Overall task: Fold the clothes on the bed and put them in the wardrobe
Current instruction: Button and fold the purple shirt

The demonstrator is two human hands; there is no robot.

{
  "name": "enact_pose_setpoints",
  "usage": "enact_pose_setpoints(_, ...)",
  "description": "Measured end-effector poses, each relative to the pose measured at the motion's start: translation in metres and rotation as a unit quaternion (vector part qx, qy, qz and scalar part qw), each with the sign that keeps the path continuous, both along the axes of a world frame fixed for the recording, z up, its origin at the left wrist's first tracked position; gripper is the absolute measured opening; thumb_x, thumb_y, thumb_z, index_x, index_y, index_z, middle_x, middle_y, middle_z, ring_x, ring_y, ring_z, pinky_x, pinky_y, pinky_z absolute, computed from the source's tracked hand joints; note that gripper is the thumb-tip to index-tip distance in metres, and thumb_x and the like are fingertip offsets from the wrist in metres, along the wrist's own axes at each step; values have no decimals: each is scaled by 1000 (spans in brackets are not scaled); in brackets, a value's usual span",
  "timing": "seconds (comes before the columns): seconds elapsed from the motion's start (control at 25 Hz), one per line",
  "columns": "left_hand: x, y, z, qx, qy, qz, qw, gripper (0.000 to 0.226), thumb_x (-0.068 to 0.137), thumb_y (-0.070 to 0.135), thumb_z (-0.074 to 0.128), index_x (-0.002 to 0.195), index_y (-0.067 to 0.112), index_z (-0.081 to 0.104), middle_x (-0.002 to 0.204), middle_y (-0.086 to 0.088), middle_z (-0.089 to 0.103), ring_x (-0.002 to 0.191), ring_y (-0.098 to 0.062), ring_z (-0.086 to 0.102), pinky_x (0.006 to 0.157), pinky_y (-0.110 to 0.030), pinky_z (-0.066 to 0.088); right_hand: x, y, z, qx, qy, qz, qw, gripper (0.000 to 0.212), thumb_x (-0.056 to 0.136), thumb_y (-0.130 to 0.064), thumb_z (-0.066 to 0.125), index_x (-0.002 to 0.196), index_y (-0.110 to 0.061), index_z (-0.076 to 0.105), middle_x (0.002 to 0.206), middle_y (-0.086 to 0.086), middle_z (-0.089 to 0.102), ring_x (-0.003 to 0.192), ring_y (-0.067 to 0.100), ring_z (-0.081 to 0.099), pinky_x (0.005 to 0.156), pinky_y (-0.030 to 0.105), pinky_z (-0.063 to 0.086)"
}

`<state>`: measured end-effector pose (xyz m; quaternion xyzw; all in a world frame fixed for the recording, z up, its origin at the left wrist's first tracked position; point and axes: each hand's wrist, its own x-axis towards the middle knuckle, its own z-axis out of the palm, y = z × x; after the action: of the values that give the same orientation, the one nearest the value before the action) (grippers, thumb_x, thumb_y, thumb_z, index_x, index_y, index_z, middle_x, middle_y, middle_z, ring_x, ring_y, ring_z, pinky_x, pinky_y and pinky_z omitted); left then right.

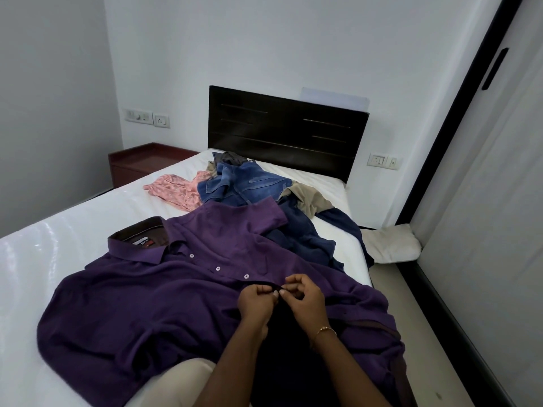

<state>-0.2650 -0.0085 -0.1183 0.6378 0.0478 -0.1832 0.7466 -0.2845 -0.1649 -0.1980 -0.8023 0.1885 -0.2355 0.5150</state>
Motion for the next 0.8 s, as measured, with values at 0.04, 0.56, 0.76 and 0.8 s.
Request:
enact_pose_setpoints(0.04,1,0,0,-2,1,6,1000,15,89,-7,74,101,3,75,87,-14,79,84,-25,76,77,-34,63,-1,-1,0,-1,1,3,1000,26,108,0,95,131,-6,84,116,7,96,107,14,90,107,40,76)
enact_pose_setpoints(0.56,1,4,16,-122,110,40,986,7,87,-4,72,92,-5,76,86,-17,78,85,-27,76,80,-33,60,15,12,18,6,16,-34,999,26,103,-1,99,126,-7,89,108,12,98,98,19,92,105,46,82)
enact_pose_setpoints(0.76,1,1,13,-105,89,47,989,23,87,-5,76,70,6,65,73,-13,67,68,-21,64,65,-32,55,23,17,20,-29,18,-34,999,26,99,-6,105,120,-7,89,101,12,98,93,19,90,93,29,76)
enact_pose_setpoints(0.8,4,0,10,-98,92,55,989,24,87,-6,76,71,8,64,76,-13,65,67,-20,62,63,-31,55,22,19,20,-29,23,-32,999,27,98,-6,106,119,-7,89,101,12,98,93,18,90,91,25,74)
